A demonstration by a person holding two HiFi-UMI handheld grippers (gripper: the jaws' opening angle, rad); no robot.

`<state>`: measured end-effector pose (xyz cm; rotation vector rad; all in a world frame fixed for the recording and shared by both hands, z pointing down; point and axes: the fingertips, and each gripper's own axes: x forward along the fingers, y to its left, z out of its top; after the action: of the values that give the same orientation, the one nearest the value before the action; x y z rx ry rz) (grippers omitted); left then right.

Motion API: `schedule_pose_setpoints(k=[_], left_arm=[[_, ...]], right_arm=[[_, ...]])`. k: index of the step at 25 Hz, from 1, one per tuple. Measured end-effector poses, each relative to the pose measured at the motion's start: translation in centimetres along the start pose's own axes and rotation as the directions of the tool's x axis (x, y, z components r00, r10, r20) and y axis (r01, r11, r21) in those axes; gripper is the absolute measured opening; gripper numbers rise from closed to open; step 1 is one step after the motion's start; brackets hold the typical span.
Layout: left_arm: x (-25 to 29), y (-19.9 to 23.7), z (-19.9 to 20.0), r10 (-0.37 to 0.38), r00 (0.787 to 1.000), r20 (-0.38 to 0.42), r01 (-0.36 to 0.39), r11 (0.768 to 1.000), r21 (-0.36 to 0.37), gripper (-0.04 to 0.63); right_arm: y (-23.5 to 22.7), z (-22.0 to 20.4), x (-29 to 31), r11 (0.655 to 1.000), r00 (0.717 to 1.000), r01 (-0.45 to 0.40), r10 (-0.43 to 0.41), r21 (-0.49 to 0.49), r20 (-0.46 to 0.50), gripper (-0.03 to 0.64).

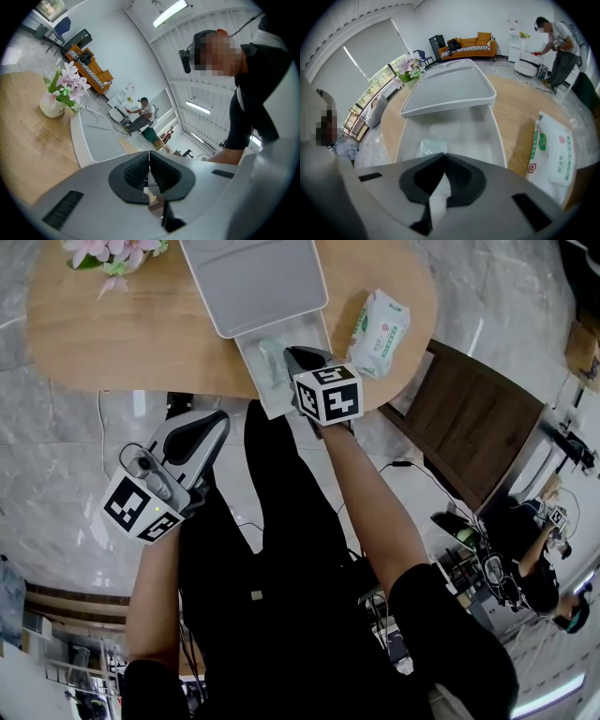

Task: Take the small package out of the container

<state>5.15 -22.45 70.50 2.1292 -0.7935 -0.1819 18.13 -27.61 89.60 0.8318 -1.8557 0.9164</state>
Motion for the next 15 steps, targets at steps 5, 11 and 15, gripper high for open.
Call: schedule_pose_setpoints(k=[5, 11, 15], left_arm=[[-0.5, -1.0, 1.5, 0.003, 1.000, 0.001, -0.003, 1.000, 0.024, 0.018], [-1.4, -3.9, 5.9, -0.001, 1.000, -0.001, 0.001, 0.997, 0.074, 0.018], [-1.2, -6.5, 10.0, -0.018, 1.000, 0.010, 0.016, 0.992, 0.124, 0.018]], right_arm=[[0.5, 1.3, -3.4, 1.000, 0.998, -0.012, 0.013, -0.017, 0.058, 0.015], [2.7, 6.2, -10.6, 0.999, 0.984, -0.026, 0.033, -0.047, 0.174, 0.014], [3.9, 10.6, -16.5, 0.997, 0.960, -0.024, 0.043, -0.073, 0.276, 0.014]])
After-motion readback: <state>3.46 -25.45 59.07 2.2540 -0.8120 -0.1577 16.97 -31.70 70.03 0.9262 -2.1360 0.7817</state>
